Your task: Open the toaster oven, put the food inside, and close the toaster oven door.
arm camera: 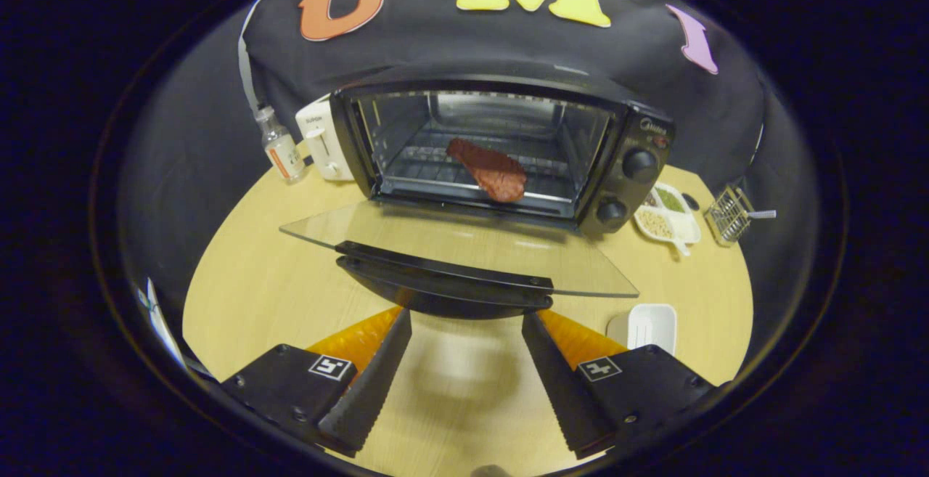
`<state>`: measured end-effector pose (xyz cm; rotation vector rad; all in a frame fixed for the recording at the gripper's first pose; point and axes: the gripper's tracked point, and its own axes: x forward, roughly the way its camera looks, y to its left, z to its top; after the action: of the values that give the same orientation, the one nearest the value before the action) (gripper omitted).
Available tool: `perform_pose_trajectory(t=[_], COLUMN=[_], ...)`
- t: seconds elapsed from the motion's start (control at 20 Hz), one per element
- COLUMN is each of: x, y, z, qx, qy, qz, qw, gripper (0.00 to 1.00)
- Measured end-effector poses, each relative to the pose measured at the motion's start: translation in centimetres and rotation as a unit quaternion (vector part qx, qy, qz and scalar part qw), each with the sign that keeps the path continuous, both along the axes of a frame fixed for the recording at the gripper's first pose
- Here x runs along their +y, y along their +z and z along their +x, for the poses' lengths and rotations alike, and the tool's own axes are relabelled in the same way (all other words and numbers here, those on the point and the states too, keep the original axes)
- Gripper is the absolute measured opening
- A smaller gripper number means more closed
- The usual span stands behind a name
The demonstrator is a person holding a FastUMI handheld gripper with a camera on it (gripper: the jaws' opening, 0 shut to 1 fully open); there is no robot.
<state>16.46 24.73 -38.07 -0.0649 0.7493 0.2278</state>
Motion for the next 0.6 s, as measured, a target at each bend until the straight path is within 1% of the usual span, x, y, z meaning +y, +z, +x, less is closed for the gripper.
perform_pose_trajectory(t=[0.2,0.3,0.4,0.6], x=[0.2,-0.3,-1.1,-2.9], y=[4.0,6.0,6.8,7.6], z=[2.9,4.5,4.8,3.8], qx=[-0.045,-0.078,-0.087,-0.092], qy=[-0.011,-0.028,-0.033,-0.041], qz=[0.022,0.042,0.042,0.043], qw=[0.999,0.996,0.995,0.994], gripper=[0.98,0.98,0.98,0.98])
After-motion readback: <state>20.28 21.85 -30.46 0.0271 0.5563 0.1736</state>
